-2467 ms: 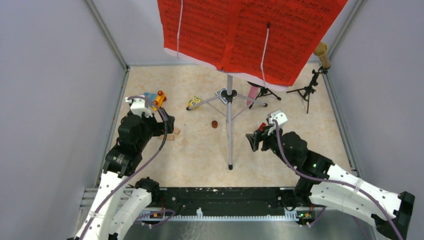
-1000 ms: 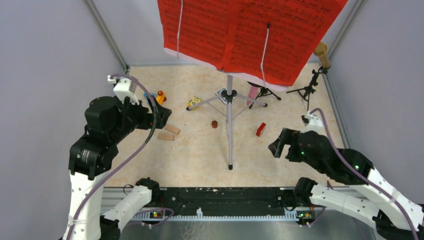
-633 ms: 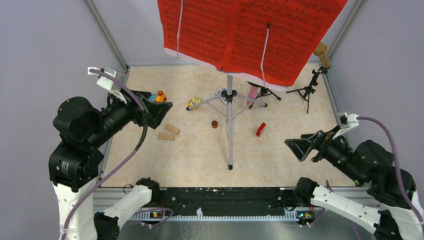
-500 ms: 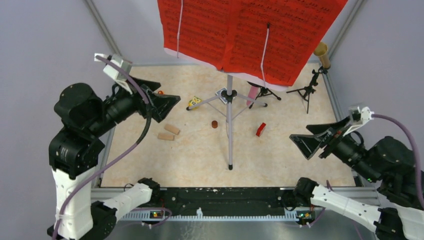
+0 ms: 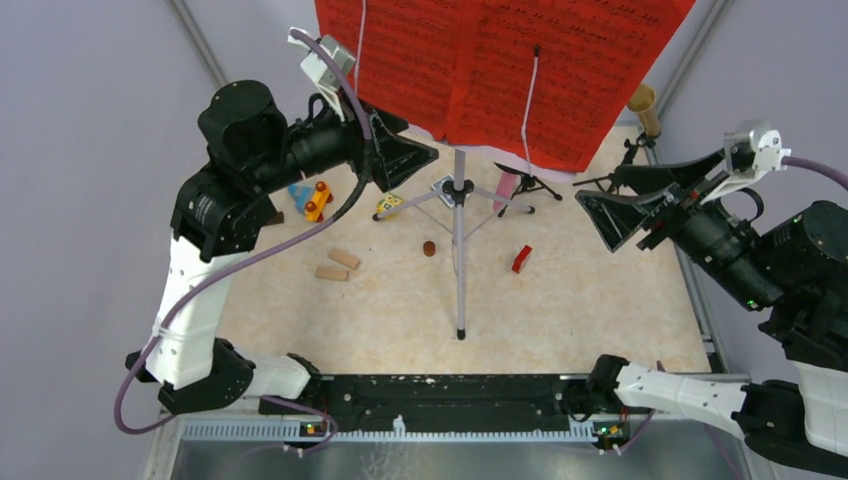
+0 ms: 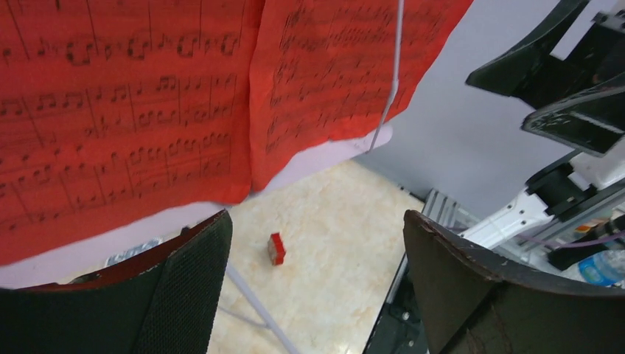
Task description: Pack up the instrument practice props
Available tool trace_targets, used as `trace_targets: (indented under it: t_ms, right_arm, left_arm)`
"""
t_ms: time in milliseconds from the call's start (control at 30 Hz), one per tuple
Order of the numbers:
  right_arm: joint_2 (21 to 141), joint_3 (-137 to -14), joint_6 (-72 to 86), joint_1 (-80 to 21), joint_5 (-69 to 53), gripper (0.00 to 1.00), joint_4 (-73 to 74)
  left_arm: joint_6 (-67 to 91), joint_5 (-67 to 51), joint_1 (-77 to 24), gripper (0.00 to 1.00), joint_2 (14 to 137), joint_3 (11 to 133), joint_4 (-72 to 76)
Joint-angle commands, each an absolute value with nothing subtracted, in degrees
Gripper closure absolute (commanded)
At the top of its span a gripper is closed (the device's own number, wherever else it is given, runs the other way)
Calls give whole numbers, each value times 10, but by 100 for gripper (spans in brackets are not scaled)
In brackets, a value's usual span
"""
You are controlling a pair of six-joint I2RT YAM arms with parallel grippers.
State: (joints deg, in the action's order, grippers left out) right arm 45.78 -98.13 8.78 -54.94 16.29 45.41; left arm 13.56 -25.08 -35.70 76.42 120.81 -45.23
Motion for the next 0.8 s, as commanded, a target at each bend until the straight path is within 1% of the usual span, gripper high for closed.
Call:
trace_targets:
  t_ms: [0, 100, 200, 400, 600, 767]
  right_arm:
    - [481, -1036, 100, -546, 222, 21, 404]
    - [517, -1094, 111, -546, 239, 23, 428]
    - [558, -1147, 102, -546, 238, 23, 457]
    - [592, -1193, 63, -546, 252, 23, 473]
    - [655, -1288, 25, -546, 259, 25, 523]
    - [679, -1321, 3, -546, 247, 25, 529]
  left_arm:
    - [200, -284, -368, 11, 769, 1220, -324]
    - [193, -258, -409, 12, 797, 1244, -321]
    - [166, -202, -467, 11, 822, 1262, -322]
    - [134, -87, -561, 11, 855, 1274, -303]
    - [138, -24, -596, 11, 863, 1250, -242]
    - [136, -6, -612, 10, 870, 1245, -217]
